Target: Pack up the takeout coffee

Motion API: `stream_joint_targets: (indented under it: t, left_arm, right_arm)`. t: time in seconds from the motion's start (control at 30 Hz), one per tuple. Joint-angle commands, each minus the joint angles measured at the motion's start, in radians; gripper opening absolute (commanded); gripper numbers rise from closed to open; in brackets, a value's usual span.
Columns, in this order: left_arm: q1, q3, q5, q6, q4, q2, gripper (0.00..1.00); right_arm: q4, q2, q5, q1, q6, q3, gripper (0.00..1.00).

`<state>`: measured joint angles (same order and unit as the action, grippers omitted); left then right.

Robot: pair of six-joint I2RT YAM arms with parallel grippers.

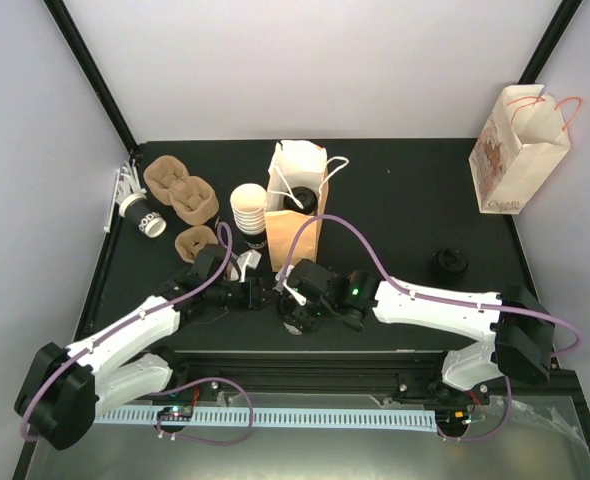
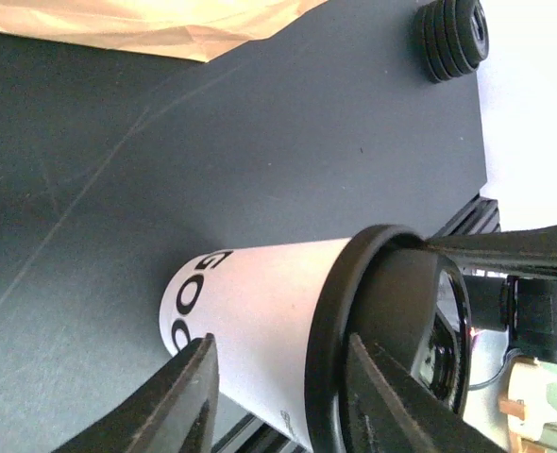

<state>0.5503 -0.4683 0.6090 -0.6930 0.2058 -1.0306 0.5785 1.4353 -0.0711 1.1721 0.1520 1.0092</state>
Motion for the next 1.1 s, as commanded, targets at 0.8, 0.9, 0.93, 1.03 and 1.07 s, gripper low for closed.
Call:
stream_joint_targets:
  t: [0.8, 0.9, 0.93, 1.03, 1.07]
  left_arm:
    - [0.018, 0.042, 0.036, -0.095, 0.123, 0.345, 0.59]
    - [0.02, 0.067, 0.06, -0.117, 0.057, 0.341, 0.6]
    - [0.021, 0.077, 0.068, -0.128, 0.031, 0.338, 0.59]
    - [0.028, 0.101, 0.08, -0.156, -0.038, 0.321, 0.6]
    - [0.032, 0.106, 0.083, -0.163, -0.059, 0.314, 0.6]
  right_arm:
    - [0.174, -0.056, -0.132, -0.03, 0.187, 0.004, 0.57]
    - [0.169, -0.088, -0.138, -0.065, 0.209, -0.025, 0.57]
    - [0.169, -0.094, -0.143, -0.076, 0.219, -0.032, 0.57]
    - [0.165, -0.11, -0.148, -0.099, 0.237, -0.051, 0.56]
    - [0.163, -0.11, -0.146, -0.101, 0.24, -0.052, 0.56]
